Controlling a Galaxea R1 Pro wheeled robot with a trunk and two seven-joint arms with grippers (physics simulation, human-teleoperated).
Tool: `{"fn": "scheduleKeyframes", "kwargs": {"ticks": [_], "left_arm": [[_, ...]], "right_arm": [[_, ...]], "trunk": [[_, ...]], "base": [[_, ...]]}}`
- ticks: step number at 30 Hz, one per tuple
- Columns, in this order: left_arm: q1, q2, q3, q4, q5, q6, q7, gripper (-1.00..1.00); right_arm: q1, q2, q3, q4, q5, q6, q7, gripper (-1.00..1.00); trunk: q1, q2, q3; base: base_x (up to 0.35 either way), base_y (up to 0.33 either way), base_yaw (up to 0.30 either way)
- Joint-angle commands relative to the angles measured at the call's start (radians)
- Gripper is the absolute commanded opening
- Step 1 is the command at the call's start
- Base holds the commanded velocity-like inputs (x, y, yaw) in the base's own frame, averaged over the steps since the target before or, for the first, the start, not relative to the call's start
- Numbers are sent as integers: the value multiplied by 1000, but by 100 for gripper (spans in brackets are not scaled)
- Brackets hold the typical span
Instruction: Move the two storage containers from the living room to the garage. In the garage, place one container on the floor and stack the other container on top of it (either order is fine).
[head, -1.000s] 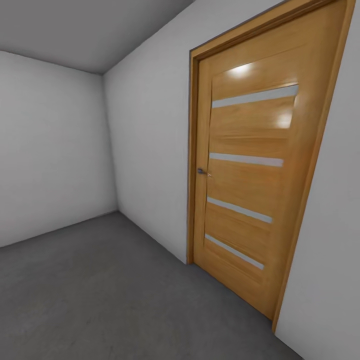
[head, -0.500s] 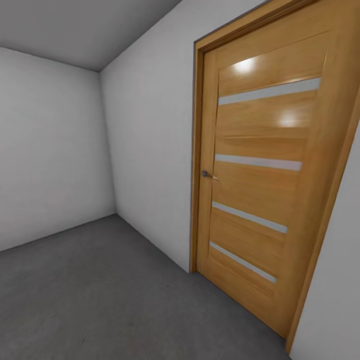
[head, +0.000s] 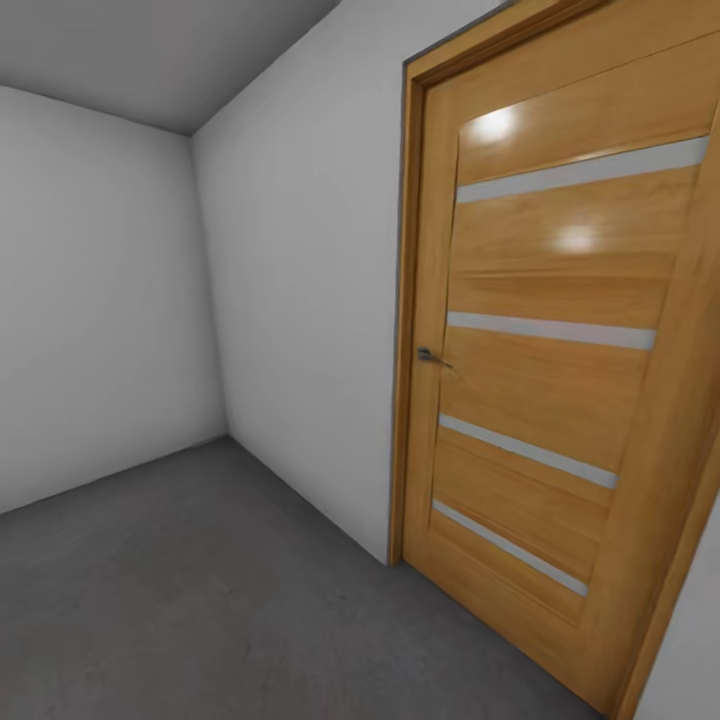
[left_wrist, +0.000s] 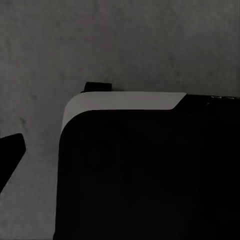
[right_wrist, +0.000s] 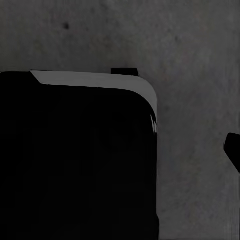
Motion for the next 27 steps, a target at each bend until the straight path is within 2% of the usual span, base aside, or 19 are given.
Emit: {"fn": "scheduleKeyframes", "kwargs": {"ticks": [1, 9, 27], "left_arm": [[0, 0, 0, 0, 7, -2, 0, 100], [0, 0, 0, 0, 7, -3, 0, 100], [0, -1, -2, 0, 7, -5, 0, 100]], "right_arm": [[0, 0, 0, 1, -1, -4, 0, 100], [0, 0, 0, 1, -1, -4, 0, 100], [0, 0, -1, 1, 0, -4, 0, 100]], "trunk": [[1, 0, -1], [1, 0, -1], [1, 0, -1]], "base": [[317, 183, -206], [249, 134, -235], [8, 3, -250]]}}
